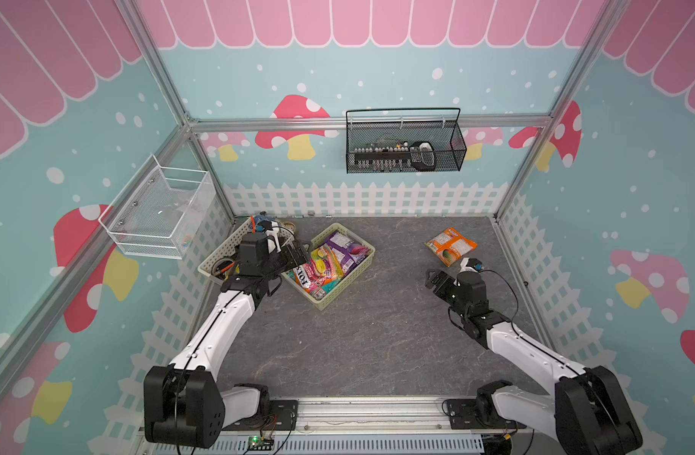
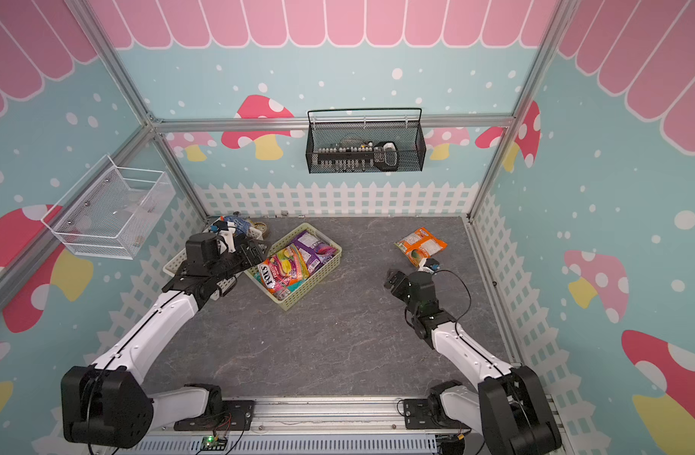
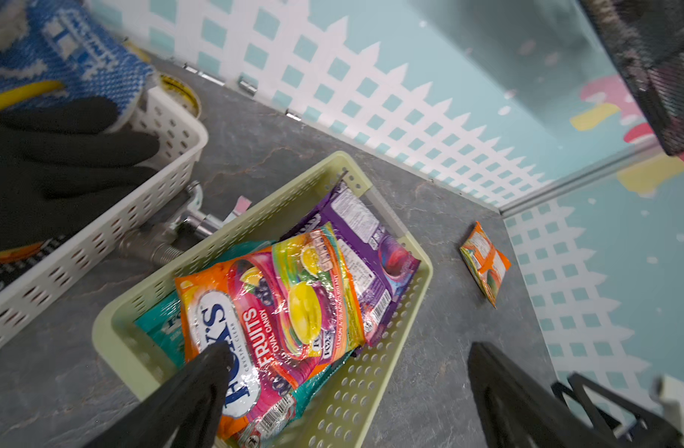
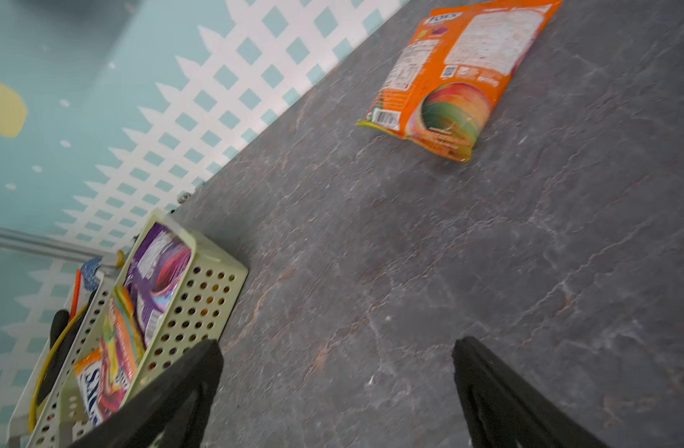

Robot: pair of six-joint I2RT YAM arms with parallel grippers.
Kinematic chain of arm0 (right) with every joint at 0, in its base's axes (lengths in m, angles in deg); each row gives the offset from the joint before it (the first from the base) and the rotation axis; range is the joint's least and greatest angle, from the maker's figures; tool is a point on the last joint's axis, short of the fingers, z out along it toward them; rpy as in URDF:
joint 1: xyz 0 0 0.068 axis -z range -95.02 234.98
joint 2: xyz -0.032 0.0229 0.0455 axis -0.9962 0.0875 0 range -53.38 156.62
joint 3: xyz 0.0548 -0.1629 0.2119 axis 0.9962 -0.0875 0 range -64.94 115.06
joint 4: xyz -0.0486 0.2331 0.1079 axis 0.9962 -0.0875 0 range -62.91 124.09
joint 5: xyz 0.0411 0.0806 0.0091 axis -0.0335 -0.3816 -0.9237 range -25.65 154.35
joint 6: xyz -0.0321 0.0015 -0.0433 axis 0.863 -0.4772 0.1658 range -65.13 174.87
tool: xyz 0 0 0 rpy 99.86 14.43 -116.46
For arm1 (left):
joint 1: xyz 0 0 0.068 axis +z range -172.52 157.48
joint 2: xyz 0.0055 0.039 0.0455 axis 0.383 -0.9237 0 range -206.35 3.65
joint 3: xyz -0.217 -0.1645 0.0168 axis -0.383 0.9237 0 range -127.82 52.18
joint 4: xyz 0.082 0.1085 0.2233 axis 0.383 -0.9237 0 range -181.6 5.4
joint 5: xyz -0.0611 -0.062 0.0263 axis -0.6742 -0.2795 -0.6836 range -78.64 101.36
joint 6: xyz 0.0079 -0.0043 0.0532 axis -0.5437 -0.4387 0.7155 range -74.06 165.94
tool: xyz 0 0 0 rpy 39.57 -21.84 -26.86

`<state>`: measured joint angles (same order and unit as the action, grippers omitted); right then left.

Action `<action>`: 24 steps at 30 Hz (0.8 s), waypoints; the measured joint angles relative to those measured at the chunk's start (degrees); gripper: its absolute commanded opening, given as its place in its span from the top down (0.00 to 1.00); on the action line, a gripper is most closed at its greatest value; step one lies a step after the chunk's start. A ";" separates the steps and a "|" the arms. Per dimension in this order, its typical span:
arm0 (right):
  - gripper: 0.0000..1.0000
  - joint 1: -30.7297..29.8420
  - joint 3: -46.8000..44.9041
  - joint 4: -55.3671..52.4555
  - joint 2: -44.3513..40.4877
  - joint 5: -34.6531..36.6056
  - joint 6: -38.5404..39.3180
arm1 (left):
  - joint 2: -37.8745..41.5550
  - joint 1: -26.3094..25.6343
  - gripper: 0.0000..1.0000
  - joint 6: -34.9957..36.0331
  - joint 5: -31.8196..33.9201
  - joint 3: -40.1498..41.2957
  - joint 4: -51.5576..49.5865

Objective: Put the candies in the basket
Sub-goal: Place the candy in the basket, then pick up the candy at the center of the board.

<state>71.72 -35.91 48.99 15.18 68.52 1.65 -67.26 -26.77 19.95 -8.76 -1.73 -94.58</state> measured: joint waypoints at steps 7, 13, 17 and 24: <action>0.33 10.73 6.82 8.94 17.20 -9.14 0.42 | 5.22 -2.93 0.01 6.84 -4.81 3.43 1.09; 0.36 14.80 12.22 18.29 30.73 -14.27 -6.05 | 6.99 -3.76 0.01 8.68 -5.66 5.57 1.46; 0.35 15.52 15.32 20.76 37.33 -15.74 -10.47 | 7.78 -3.76 0.01 8.94 -6.43 5.66 2.19; 0.36 15.56 18.73 22.05 42.45 -15.87 -13.99 | 9.97 -3.78 0.01 9.33 -7.21 5.68 3.28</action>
<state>87.29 -17.18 71.04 57.62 52.65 -12.33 -57.29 -30.55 29.28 -15.97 3.95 -91.30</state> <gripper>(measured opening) 0.643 0.990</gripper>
